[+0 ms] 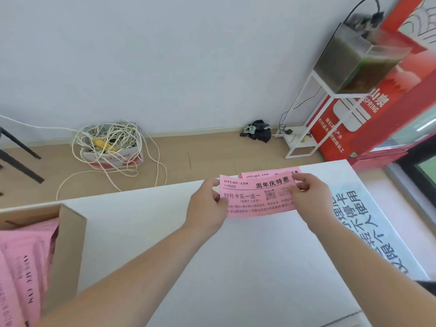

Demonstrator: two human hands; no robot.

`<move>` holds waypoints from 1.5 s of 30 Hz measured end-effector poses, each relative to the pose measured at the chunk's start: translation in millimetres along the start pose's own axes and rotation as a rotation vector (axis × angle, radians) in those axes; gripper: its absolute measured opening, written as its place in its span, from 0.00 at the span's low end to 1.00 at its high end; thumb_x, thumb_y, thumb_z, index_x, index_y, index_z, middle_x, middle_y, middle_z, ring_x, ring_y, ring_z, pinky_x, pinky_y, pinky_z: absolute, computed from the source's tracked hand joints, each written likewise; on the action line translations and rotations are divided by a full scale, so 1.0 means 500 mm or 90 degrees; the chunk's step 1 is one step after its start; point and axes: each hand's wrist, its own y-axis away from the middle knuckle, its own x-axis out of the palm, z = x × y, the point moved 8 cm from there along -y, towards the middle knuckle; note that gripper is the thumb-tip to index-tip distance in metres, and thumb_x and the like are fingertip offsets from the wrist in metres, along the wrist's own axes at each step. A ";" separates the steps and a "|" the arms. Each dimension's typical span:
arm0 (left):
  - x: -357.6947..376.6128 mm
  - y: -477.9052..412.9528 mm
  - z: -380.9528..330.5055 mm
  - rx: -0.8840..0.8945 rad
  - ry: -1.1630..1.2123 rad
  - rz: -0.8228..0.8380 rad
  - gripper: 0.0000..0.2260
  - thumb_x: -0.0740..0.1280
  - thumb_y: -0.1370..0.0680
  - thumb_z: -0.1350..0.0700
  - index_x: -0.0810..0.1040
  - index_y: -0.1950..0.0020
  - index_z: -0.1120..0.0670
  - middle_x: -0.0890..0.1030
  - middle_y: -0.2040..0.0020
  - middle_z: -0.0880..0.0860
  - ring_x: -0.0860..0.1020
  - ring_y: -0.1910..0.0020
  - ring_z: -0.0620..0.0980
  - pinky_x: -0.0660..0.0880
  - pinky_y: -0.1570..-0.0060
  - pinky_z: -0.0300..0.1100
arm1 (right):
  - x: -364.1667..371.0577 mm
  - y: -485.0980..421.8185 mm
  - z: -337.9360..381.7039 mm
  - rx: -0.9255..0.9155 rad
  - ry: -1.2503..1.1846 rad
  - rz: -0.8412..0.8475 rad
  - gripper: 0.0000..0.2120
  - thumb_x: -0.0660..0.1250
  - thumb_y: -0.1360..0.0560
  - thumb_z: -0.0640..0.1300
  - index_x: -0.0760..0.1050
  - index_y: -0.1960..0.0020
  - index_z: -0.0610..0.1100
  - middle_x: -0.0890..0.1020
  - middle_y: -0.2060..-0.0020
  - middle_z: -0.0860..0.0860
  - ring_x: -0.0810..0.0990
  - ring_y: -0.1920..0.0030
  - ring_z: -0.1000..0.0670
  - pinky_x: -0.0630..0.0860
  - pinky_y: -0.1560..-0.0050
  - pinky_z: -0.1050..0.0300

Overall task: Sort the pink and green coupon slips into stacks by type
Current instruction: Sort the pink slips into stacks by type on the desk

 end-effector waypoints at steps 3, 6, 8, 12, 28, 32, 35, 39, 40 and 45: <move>0.070 -0.069 -0.032 0.003 0.000 0.024 0.16 0.69 0.20 0.58 0.73 0.35 0.46 0.81 0.57 0.48 0.80 0.57 0.44 0.74 0.59 0.38 | -0.029 -0.085 -0.034 0.019 0.023 -0.022 0.12 0.66 0.19 0.39 0.78 0.38 0.49 0.82 0.55 0.54 0.82 0.56 0.50 0.70 0.64 0.60; 0.122 -0.119 -0.044 -0.003 0.008 0.035 0.15 0.71 0.21 0.58 0.73 0.40 0.41 0.82 0.57 0.48 0.80 0.58 0.43 0.72 0.60 0.36 | -0.043 -0.145 -0.055 0.031 0.031 -0.032 0.11 0.65 0.19 0.39 0.78 0.40 0.50 0.81 0.58 0.56 0.80 0.59 0.55 0.70 0.65 0.59; 0.142 -0.137 -0.040 -0.009 0.016 0.032 0.17 0.71 0.21 0.58 0.72 0.43 0.38 0.82 0.58 0.48 0.80 0.59 0.43 0.73 0.60 0.36 | -0.041 -0.174 -0.066 0.032 0.024 -0.038 0.11 0.65 0.19 0.39 0.78 0.39 0.50 0.81 0.57 0.55 0.80 0.59 0.55 0.71 0.63 0.59; 0.168 -0.156 -0.006 -0.044 -0.025 0.041 0.15 0.73 0.22 0.54 0.72 0.40 0.42 0.81 0.60 0.46 0.80 0.59 0.45 0.72 0.60 0.37 | -0.018 -0.203 -0.098 0.022 0.073 -0.030 0.13 0.63 0.19 0.40 0.78 0.37 0.50 0.83 0.54 0.52 0.80 0.57 0.52 0.73 0.60 0.54; 0.238 -0.151 -0.021 0.146 -0.501 0.084 0.32 0.71 0.27 0.41 0.64 0.26 0.49 0.71 0.35 0.50 0.68 0.41 0.53 0.72 0.41 0.47 | 0.037 -0.206 -0.132 -0.011 0.351 0.251 0.46 0.81 0.32 0.47 0.61 0.20 0.54 0.69 0.28 0.49 0.64 0.28 0.44 0.66 0.29 0.48; 0.249 -0.152 -0.020 0.166 -0.552 0.096 0.29 0.67 0.24 0.41 0.66 0.27 0.50 0.71 0.31 0.52 0.69 0.40 0.54 0.71 0.42 0.47 | 0.040 -0.208 -0.137 -0.046 0.333 0.216 0.37 0.79 0.30 0.44 0.69 0.24 0.53 0.72 0.31 0.50 0.65 0.31 0.44 0.65 0.32 0.51; 0.257 -0.150 -0.018 0.167 -0.603 0.102 0.24 0.63 0.22 0.42 0.68 0.30 0.52 0.68 0.26 0.58 0.70 0.37 0.57 0.70 0.42 0.49 | 0.044 -0.204 -0.139 -0.063 0.342 0.217 0.34 0.77 0.27 0.44 0.69 0.24 0.52 0.72 0.30 0.49 0.65 0.31 0.43 0.63 0.31 0.52; 0.255 -0.149 -0.013 0.165 -0.605 0.115 0.25 0.64 0.23 0.41 0.67 0.30 0.50 0.68 0.25 0.57 0.72 0.39 0.56 0.71 0.44 0.49 | 0.049 -0.188 -0.138 -0.079 0.368 0.226 0.33 0.75 0.24 0.44 0.68 0.23 0.51 0.69 0.32 0.48 0.66 0.34 0.43 0.66 0.33 0.51; 0.250 -0.148 -0.014 0.157 -0.579 0.121 0.26 0.66 0.24 0.40 0.66 0.29 0.49 0.70 0.27 0.54 0.72 0.40 0.55 0.72 0.44 0.48 | 0.048 -0.183 -0.137 -0.067 0.370 0.234 0.34 0.75 0.25 0.44 0.67 0.22 0.51 0.66 0.29 0.47 0.65 0.31 0.42 0.65 0.32 0.49; 0.183 -0.107 -0.022 0.079 -0.323 0.134 0.29 0.70 0.23 0.41 0.68 0.24 0.46 0.74 0.31 0.46 0.76 0.37 0.48 0.73 0.40 0.43 | 0.031 -0.142 -0.085 -0.051 0.364 0.250 0.35 0.76 0.25 0.49 0.65 0.21 0.51 0.58 0.20 0.45 0.56 0.21 0.44 0.58 0.24 0.47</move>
